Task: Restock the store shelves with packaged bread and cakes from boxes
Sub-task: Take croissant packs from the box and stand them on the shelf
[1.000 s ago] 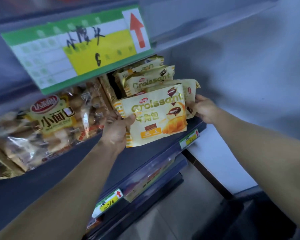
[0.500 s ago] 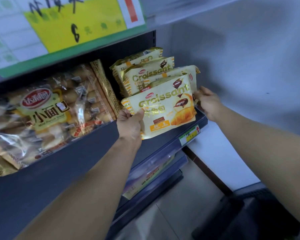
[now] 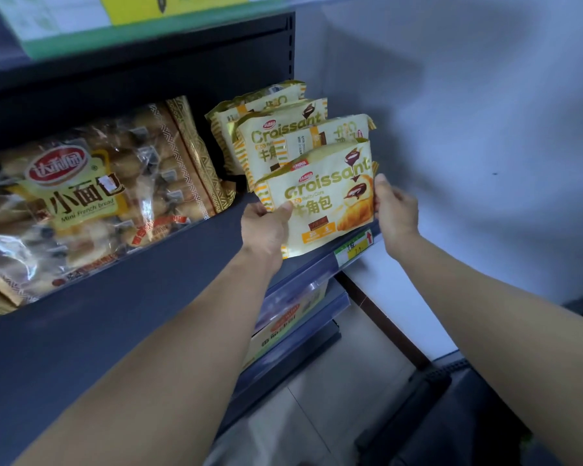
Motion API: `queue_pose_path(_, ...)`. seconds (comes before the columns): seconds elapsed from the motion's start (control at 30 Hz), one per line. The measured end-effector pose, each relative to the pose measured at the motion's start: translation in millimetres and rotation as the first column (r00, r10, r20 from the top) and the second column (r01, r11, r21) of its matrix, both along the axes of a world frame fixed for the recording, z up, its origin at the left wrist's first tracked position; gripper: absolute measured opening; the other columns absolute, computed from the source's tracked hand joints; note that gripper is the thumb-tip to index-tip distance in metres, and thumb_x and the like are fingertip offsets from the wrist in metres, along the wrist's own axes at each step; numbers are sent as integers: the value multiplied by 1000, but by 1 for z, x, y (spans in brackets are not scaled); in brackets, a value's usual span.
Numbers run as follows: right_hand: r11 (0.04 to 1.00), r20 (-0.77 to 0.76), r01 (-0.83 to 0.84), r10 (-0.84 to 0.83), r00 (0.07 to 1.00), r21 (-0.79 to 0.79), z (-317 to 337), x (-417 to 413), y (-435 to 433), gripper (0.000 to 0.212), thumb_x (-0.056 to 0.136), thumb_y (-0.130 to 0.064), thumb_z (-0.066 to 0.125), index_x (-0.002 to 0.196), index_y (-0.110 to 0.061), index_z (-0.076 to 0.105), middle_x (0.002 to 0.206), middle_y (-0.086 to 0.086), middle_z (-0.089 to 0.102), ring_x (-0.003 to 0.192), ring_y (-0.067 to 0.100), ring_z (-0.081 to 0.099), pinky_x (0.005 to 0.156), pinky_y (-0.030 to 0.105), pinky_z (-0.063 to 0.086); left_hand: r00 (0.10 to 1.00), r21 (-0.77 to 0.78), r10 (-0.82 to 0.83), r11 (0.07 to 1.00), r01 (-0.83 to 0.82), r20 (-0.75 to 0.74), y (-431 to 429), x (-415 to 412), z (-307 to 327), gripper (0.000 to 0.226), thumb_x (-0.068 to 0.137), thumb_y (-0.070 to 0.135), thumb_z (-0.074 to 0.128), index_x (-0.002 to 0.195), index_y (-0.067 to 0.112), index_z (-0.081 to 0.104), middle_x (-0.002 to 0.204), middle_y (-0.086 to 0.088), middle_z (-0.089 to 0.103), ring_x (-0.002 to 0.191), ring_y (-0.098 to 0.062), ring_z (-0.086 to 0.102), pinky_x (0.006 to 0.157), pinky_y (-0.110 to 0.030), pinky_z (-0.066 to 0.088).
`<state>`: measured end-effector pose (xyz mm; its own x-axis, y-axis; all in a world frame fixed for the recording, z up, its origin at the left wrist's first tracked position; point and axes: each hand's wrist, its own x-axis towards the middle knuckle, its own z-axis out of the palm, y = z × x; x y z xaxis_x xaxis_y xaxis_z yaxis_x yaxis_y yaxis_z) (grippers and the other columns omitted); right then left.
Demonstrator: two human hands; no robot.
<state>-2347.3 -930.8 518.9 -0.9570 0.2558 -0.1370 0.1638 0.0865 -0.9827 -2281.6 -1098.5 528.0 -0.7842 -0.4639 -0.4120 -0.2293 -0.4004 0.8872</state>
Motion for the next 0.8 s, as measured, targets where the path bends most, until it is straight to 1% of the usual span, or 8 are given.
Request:
queue_pose_path(0.1,995,21,-38,36,999,88,-1,2,6,35,95,-37,50,67,-18,58,70,-5,62,64,8,57,58,22,44,997,7,-71,997,71,18,-5,4,-1,25,84,3,67,82,16,45,87,-5,61,87,-24,59,91,-48,52)
queue_pose_path(0.2,992,43,-60,55,998,109,-2,7,8,30,97,-35,47,79,-15,62,76,-5,65,67,8,60,57,20,44,984,18,-178,984,178,11,-6,13,0,23,88,-2,60,80,14,45,93,-8,63,78,-21,62,59,-27,54)
queue_pose_path(0.23,993,44,-57,53,998,103,-2,9,9,30,97,-35,46,84,-14,63,77,-4,65,68,8,60,57,20,44,978,17,-208,978,208,14,-6,15,1,21,88,-3,59,80,13,47,93,-8,64,78,-19,62,57,-24,51)
queue_pose_path(0.3,995,33,-41,38,999,89,-3,13,8,27,98,-32,45,91,-15,64,82,-2,65,70,7,60,58,18,44,964,10,-263,965,263,27,-8,20,3,14,88,-4,58,96,7,54,99,-9,65,85,-19,62,63,-20,49)
queue_pose_path(0.37,994,10,-14,13,1000,112,-4,19,5,23,98,-29,45,92,-16,63,83,-3,63,72,7,58,60,18,45,957,-23,-287,957,288,35,-13,25,5,37,87,-6,58,123,0,50,116,-11,61,102,-20,58,81,-21,46)
queue_pose_path(0.43,981,-14,37,-35,999,189,-5,26,1,25,98,-28,43,92,-12,61,86,0,62,78,16,58,68,23,46,960,-77,-276,957,279,50,-21,34,9,48,88,-5,56,134,1,43,122,-7,54,113,-17,49,95,-24,36)
queue_pose_path(0.6,938,-118,213,-187,975,273,11,61,-18,26,97,-25,44,111,-8,58,107,4,61,93,18,56,74,22,40,971,-132,-234,962,239,53,-49,72,27,43,90,0,55,132,8,49,123,-7,54,116,-17,47,98,-27,34)
queue_pose_path(0.8,951,-206,-6,73,976,309,40,150,-78,25,97,-20,47,113,-5,59,105,3,58,94,15,52,78,18,38,987,-129,-157,979,159,28,-85,161,57,36,91,1,54,127,7,53,114,-7,55,117,-21,49,94,-28,37)
